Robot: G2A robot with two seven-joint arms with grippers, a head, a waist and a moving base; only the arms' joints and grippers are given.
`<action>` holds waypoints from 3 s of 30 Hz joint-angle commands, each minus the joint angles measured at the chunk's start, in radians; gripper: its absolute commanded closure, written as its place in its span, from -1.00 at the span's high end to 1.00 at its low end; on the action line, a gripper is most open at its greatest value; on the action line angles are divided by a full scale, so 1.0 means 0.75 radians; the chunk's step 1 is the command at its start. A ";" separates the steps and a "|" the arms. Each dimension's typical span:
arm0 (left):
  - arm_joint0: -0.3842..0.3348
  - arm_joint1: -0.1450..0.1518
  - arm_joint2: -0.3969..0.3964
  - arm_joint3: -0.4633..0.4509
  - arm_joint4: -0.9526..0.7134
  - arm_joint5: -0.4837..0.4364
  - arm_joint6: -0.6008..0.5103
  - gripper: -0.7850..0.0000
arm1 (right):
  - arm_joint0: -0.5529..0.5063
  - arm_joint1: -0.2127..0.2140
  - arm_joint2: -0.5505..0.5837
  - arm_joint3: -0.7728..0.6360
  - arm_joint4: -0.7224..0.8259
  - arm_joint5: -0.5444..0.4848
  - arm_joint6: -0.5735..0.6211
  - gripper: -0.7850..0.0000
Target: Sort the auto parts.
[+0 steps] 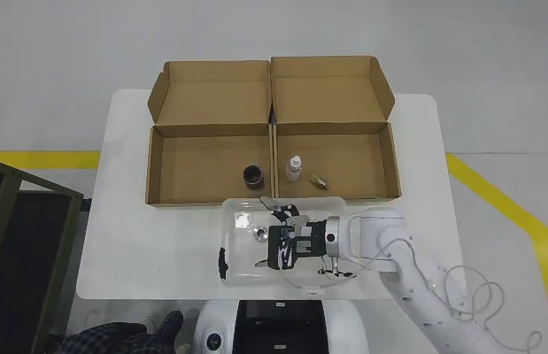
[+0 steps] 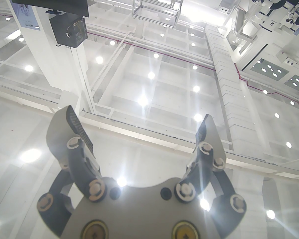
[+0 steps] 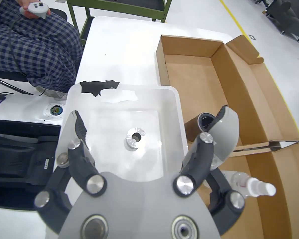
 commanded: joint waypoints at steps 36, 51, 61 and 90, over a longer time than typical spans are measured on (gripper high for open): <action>0.000 0.000 0.000 0.000 0.000 0.000 0.000 1.00 | 0.098 -0.034 -0.216 0.385 -0.177 0.138 -0.164 0.33; 0.000 0.000 0.000 0.000 0.000 0.000 0.000 1.00 | 0.119 -0.047 -0.250 0.487 -0.186 0.175 -0.212 -0.44; 0.000 0.000 0.000 0.000 0.000 0.000 0.000 1.00 | 0.124 -0.037 -0.203 0.425 -0.164 0.143 -0.244 -1.00; 0.000 0.000 0.000 0.000 0.000 0.000 0.000 1.00 | 0.085 0.002 0.014 0.076 -0.099 0.183 -0.434 -1.00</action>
